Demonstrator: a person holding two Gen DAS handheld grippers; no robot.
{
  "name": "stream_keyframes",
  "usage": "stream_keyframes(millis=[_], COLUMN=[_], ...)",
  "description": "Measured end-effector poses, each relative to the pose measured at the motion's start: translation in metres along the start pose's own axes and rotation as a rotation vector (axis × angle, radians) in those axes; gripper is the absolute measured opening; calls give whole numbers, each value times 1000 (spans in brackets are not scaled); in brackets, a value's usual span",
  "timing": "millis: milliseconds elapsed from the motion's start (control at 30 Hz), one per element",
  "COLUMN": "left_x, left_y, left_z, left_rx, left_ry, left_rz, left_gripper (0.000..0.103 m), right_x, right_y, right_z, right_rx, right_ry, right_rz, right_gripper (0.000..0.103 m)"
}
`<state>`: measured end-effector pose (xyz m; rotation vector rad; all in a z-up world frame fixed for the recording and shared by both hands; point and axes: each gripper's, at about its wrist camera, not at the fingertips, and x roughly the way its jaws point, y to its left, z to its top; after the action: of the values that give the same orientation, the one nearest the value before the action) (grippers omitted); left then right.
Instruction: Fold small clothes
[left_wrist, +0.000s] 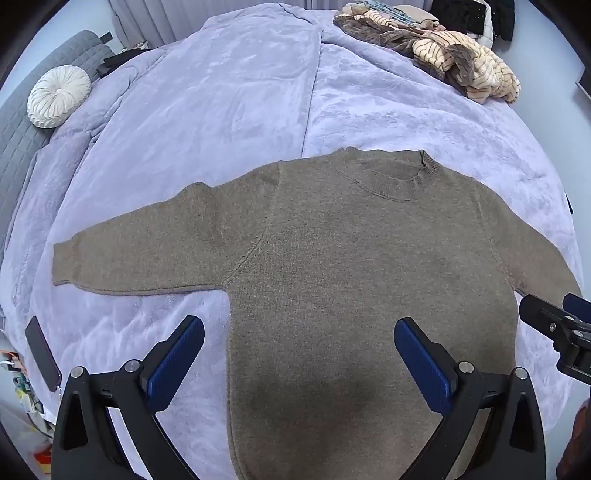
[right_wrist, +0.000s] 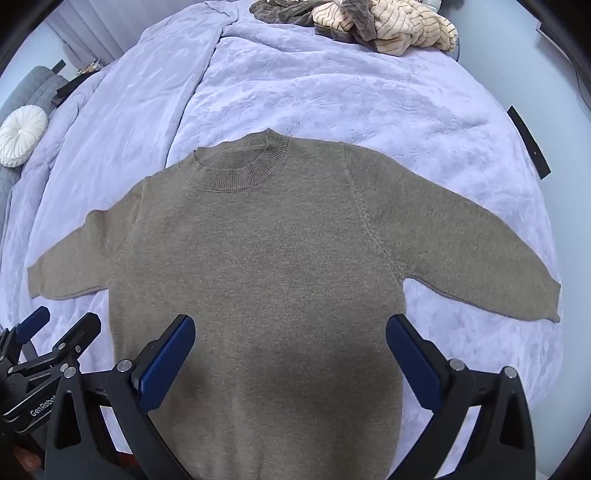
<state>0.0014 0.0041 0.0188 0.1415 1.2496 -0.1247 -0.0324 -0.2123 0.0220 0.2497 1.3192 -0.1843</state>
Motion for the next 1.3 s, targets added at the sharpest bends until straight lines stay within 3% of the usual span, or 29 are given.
stream_keyframes(millis=[833,1300], left_x=[3,-2], left_y=[2,5], left_z=[-2,-8], left_rx=[-12,-19], left_ry=[11,8], left_rz=[10,13], left_gripper=[103,103], right_x=[1,-4], right_y=[2,1], right_z=[-5,-9], right_rx=[4,0], right_ry=[9,-37], right_rz=[4,24], right_gripper=[103,103])
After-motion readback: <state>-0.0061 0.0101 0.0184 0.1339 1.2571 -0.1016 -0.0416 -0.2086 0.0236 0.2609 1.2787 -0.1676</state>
